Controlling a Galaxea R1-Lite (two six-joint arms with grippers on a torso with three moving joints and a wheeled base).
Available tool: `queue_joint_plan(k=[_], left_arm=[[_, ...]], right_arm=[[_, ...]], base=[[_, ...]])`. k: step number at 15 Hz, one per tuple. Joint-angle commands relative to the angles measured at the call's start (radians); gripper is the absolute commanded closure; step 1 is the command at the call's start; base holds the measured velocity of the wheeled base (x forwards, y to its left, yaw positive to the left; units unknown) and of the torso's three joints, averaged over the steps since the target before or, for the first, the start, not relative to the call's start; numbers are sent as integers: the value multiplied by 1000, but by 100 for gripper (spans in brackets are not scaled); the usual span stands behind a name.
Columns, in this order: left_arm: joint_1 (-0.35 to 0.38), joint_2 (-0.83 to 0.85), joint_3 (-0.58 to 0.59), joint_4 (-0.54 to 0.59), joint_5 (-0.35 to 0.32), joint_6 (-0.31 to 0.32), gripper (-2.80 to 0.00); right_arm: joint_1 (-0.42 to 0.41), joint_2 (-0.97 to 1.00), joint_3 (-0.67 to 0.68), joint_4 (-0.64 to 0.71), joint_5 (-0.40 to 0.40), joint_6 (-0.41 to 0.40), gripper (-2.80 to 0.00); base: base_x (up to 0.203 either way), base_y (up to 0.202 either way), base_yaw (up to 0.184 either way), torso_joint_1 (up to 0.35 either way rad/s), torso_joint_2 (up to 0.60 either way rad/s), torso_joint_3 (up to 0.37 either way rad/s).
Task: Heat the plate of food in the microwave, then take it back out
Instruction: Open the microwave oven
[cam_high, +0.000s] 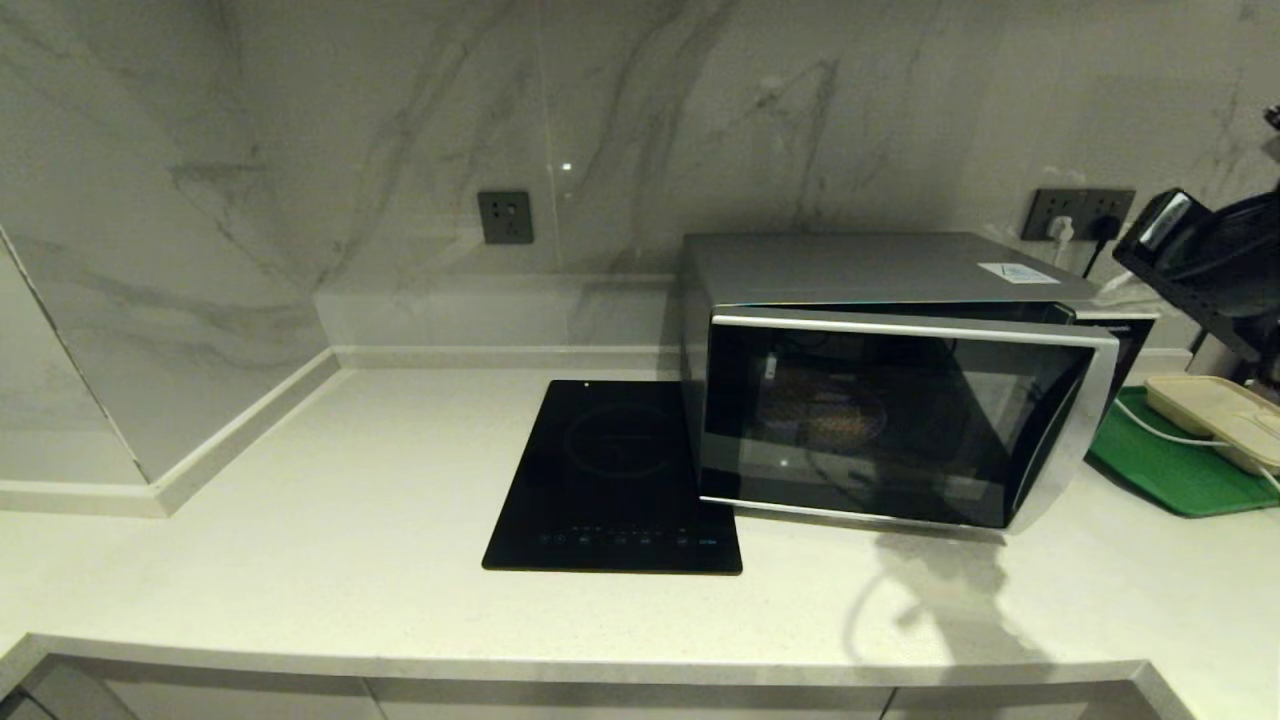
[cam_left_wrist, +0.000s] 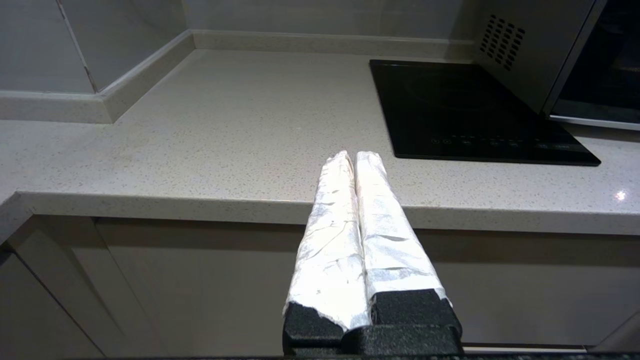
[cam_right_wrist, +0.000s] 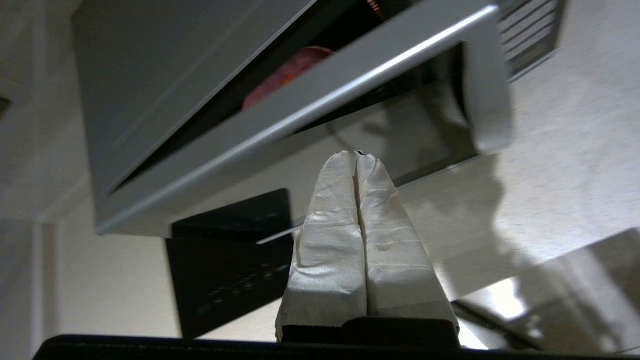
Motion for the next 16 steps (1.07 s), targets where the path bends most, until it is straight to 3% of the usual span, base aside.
queue_joint_plan(k=[1, 5, 9, 16], left_arm=[[0, 0, 0, 0, 0, -1, 0], [0, 0, 0, 0, 0, -1, 0], [0, 0, 0, 0, 0, 0, 0], [0, 0, 0, 0, 1, -1, 0]], right_arm=[[-30, 176, -161, 56, 30, 27, 0], [-82, 316, -314, 120, 43, 50, 0], [-127, 332, -320, 94, 100, 51, 0], [-133, 334, -321, 65, 120, 47, 0]], base=[[0, 0, 0, 0, 0, 0], [0, 0, 0, 0, 0, 0], [0, 0, 0, 0, 0, 0], [0, 0, 0, 0, 0, 0]])
